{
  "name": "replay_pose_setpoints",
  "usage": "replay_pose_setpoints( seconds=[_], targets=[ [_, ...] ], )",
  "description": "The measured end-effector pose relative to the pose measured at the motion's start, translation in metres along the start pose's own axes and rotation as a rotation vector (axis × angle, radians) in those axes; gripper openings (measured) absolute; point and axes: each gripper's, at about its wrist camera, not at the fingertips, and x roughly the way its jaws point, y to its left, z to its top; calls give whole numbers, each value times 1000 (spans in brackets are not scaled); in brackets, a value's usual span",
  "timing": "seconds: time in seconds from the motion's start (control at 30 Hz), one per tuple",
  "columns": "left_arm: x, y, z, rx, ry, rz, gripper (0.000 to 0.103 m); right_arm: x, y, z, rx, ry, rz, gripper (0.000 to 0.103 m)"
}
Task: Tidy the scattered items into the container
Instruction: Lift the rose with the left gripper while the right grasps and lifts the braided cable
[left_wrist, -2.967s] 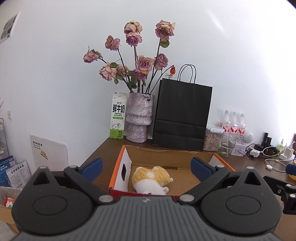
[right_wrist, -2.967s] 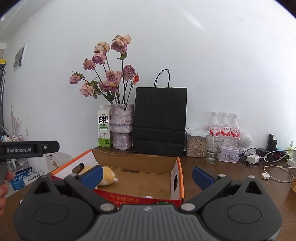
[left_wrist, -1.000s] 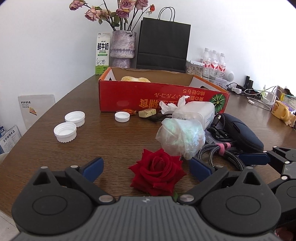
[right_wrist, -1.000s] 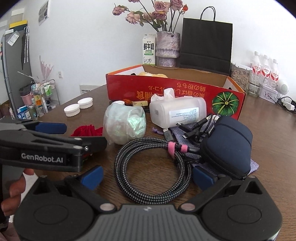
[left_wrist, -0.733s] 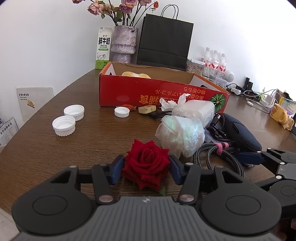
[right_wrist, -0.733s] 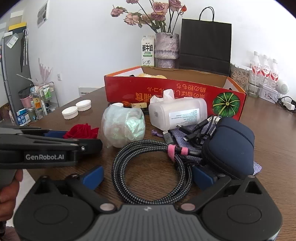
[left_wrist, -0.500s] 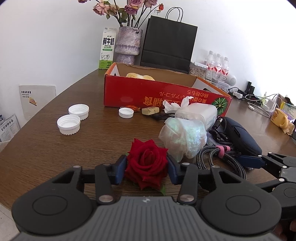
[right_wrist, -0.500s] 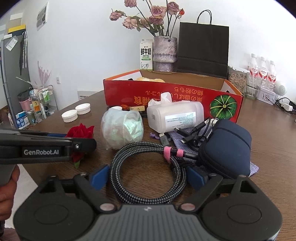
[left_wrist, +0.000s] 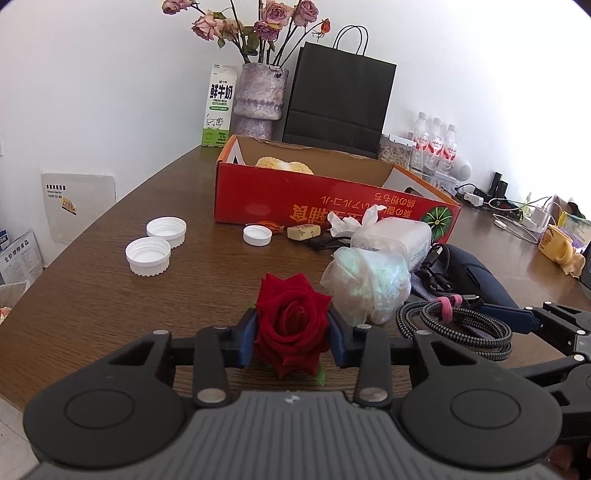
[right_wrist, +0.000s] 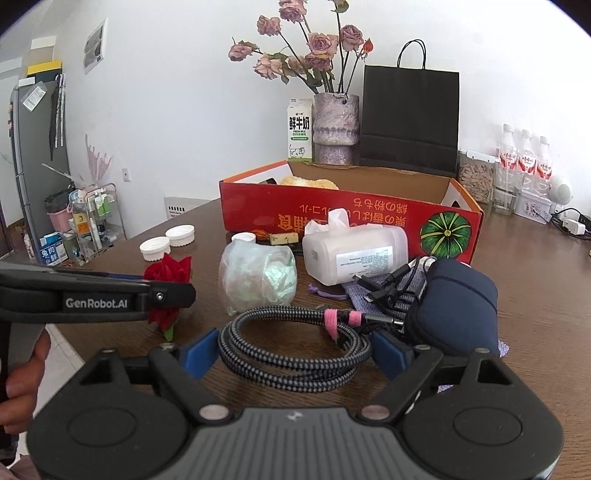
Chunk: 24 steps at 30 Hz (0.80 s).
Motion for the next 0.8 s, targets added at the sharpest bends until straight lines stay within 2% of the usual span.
replay_pose_setpoints(
  seconds=[0.5,0.8],
  targets=[
    [-13,-7,14,27,-64,-2,37,-17,-7,15,-11,-102,-36,87],
    [-14,-15,45,49,-166,-8,37,-15,-18,39,-25,-188,-76,87]
  ],
)
